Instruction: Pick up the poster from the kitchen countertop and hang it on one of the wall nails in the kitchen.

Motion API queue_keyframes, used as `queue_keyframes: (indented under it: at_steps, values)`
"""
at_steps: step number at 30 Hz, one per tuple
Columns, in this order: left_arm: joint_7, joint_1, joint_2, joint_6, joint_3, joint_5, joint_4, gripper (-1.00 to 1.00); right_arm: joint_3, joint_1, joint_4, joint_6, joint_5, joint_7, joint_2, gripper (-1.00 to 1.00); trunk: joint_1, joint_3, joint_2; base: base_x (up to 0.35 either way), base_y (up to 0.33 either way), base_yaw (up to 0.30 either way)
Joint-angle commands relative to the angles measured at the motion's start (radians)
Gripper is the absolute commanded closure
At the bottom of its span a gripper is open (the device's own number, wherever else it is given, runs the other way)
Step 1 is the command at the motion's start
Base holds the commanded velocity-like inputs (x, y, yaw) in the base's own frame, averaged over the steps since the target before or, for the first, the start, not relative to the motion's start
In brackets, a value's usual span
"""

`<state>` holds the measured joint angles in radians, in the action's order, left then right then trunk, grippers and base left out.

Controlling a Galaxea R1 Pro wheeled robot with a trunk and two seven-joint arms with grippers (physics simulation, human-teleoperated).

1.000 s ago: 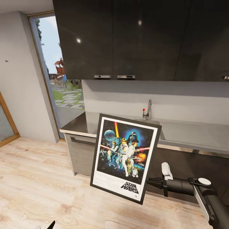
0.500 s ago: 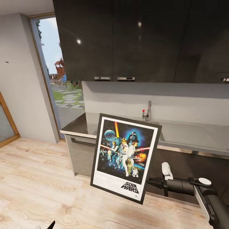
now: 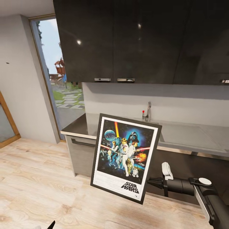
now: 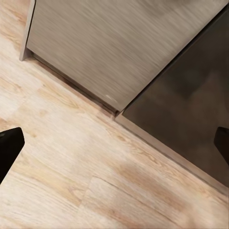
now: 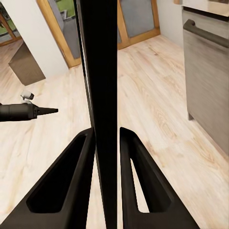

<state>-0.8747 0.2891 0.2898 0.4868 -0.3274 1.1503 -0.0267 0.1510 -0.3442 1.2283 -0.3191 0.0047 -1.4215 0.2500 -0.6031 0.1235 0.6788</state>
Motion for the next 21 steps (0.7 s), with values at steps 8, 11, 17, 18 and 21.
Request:
queue_keyframes:
  at_steps: [8, 11, 17, 18, 21]
  values:
    - [-0.002, 0.001, 0.000, 0.004, -0.009, 0.008, 0.001, -1.00, 0.001, -0.001, 0.000, -0.014, 0.000, -0.007, 0.000, 1.00, 0.030, -0.023, -0.055, 0.000, 0.000, 0.000]
    - [-0.002, 0.001, 0.000, 0.004, -0.009, 0.008, 0.001, -1.00, 0.001, -0.001, 0.000, -0.014, 0.000, -0.007, 0.000, 1.00, 0.042, -0.033, -0.076, 0.000, 0.000, 0.000]
    - [-0.002, 0.001, 0.000, 0.004, -0.009, 0.008, 0.001, -1.00, 0.001, -0.001, 0.000, -0.014, 0.000, -0.007, 0.000, 1.00, 0.065, -0.052, -0.118, 0.000, 0.000, 0.000]
    - [-0.002, 0.001, 0.000, 0.004, -0.009, 0.008, 0.001, -1.00, 0.001, -0.001, 0.000, -0.014, 0.000, -0.007, 0.000, 1.00, 0.069, -0.055, -0.125, 0.000, 0.000, 0.000]
    - [-0.002, 0.001, 0.000, 0.004, -0.009, 0.008, 0.001, -1.00, 0.001, -0.001, 0.000, -0.014, 0.000, -0.007, 0.000, 1.00, 0.080, -0.064, -0.146, 0.000, 0.000, 0.000]
